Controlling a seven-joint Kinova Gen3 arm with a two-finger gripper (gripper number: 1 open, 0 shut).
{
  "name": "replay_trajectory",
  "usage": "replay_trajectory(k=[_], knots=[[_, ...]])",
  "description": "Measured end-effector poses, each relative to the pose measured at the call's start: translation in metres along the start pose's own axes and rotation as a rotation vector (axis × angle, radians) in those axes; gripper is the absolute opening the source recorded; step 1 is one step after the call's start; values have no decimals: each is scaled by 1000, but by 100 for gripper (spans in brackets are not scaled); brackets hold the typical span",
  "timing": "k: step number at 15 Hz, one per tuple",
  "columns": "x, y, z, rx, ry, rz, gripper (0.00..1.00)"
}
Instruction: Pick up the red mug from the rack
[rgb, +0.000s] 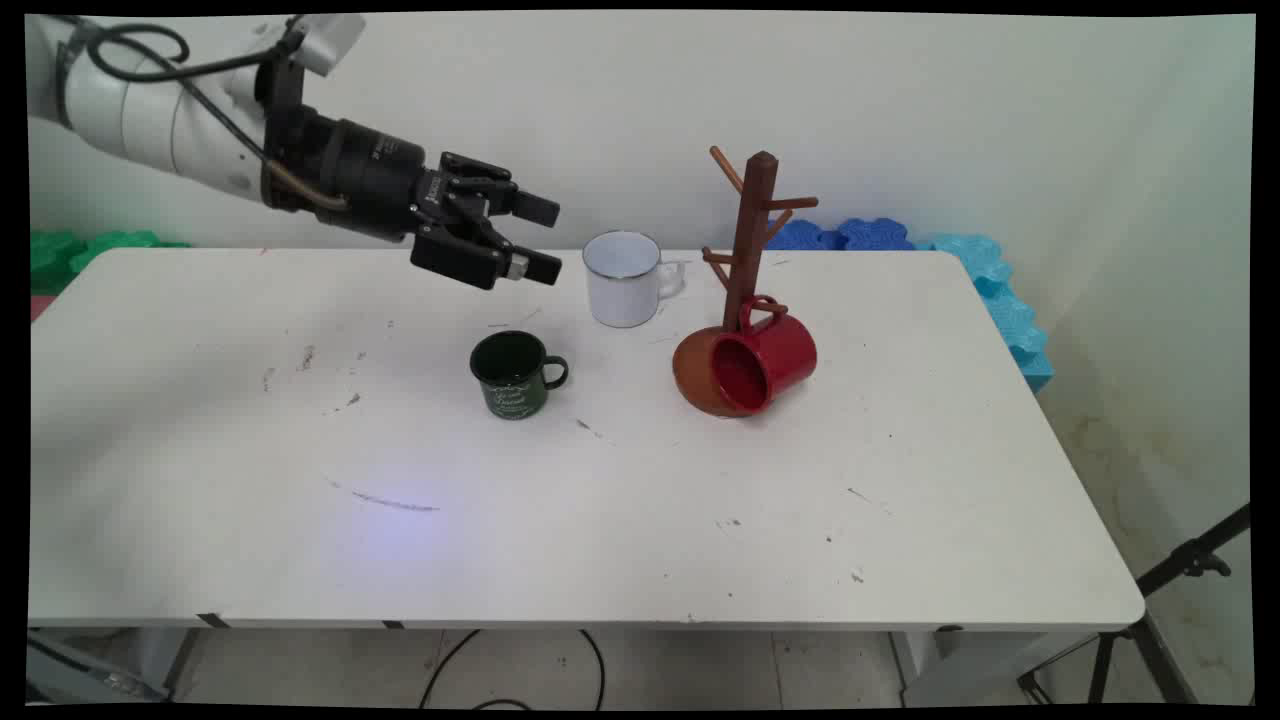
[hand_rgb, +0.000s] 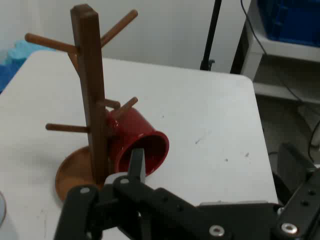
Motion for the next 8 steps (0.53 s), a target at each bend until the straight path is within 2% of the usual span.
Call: replay_trajectory(k=[8], knots=[[-19,7,4,8,74,5,100]])
